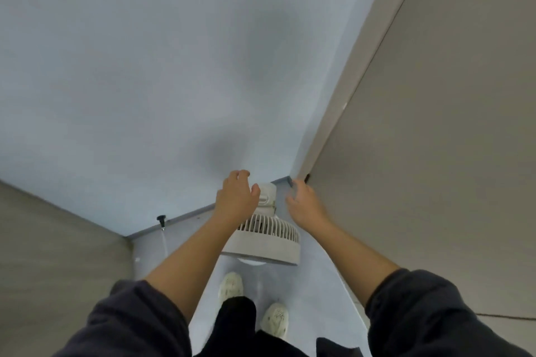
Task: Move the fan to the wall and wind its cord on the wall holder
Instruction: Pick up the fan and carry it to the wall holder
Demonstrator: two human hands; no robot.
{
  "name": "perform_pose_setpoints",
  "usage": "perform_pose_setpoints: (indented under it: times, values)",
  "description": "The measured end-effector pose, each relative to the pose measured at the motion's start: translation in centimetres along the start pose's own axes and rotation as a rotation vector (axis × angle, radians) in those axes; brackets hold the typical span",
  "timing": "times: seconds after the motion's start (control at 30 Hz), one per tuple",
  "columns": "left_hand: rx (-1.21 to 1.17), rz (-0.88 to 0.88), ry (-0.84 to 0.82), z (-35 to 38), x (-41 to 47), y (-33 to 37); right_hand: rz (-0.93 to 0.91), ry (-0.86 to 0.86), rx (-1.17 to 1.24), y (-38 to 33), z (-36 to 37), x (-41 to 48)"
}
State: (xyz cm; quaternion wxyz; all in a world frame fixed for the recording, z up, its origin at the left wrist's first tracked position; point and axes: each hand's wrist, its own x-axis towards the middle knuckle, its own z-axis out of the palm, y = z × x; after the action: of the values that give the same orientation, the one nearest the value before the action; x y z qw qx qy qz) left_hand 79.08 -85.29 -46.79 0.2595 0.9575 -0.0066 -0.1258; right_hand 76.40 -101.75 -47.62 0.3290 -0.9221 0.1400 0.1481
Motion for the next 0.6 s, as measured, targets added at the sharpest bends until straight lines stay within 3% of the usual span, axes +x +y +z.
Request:
perform_pose_setpoints:
  times: [0.1, 0.37, 0.6]
  values:
    - [-0.148, -0.093, -0.097, 1.1, 2.4, -1.0, 0.119, -0.084, 0.094, 0.3, 1.4, 2.1]
    - [-0.262, -0.160, -0.342, 3.4, 8.3, -2.2, 0.352, -0.165, 0.285, -0.2, 4.7, 7.0]
    - [-0.698, -0.714, -0.586, 6.7, 11.7, -3.8, 0.770, -0.240, 0.674, -0.9, 6.4, 10.7]
